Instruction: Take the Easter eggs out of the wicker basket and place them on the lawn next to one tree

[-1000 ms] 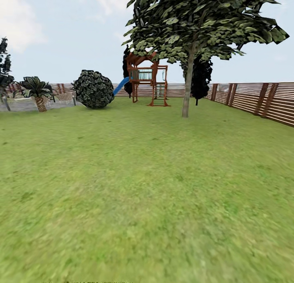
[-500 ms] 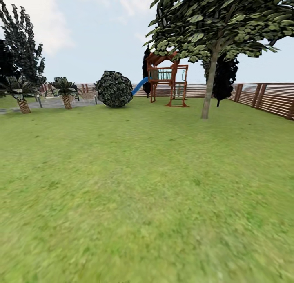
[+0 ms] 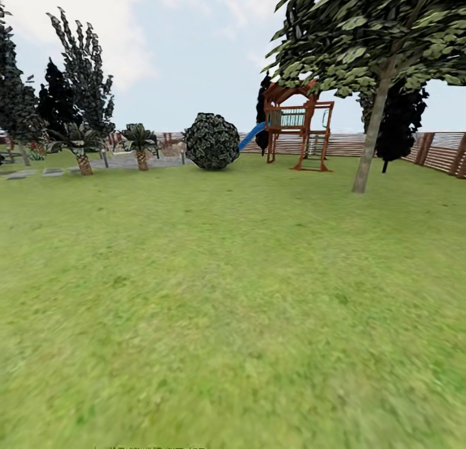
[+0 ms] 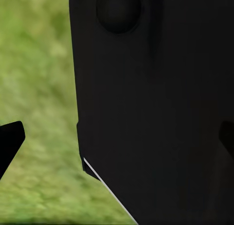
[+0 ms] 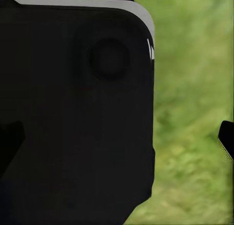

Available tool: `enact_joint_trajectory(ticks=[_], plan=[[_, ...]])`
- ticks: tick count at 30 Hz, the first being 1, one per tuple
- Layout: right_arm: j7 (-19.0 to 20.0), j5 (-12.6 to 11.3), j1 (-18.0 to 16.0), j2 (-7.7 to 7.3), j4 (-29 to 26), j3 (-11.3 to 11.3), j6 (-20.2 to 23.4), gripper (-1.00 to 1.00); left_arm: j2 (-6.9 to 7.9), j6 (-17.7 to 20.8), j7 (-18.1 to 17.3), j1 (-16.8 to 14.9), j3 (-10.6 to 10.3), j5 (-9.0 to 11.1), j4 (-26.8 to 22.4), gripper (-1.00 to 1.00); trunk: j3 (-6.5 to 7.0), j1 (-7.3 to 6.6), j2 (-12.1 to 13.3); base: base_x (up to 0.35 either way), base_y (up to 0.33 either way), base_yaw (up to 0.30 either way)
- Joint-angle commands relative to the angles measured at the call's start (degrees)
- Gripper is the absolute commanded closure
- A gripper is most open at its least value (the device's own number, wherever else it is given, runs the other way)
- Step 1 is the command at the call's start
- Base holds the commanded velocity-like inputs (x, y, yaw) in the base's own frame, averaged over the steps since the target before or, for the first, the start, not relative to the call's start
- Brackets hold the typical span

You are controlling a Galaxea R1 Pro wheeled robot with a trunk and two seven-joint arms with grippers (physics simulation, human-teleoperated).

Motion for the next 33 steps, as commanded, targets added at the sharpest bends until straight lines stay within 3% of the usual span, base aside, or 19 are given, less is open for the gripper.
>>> enact_joint_trajectory(ticks=[1, 33], plan=[[0.0, -0.2, 0.0, 0.00, 0.0, 0.0, -0.1, -1.00, 0.01, 0.0, 0.0, 0.0, 0.0, 0.0, -0.1, -1.00, -0.05, 0.00, 0.0, 0.000, 0.000, 0.297], [0.0, -0.3, 0.0, 0.00, 0.0, 0.0, -0.1, -1.00, -0.09, 0.1, 0.0, 0.0, 0.0, 0.0, 0.0, -1.00, -0.05, 0.00, 0.0, 0.000, 0.000, 0.297]])
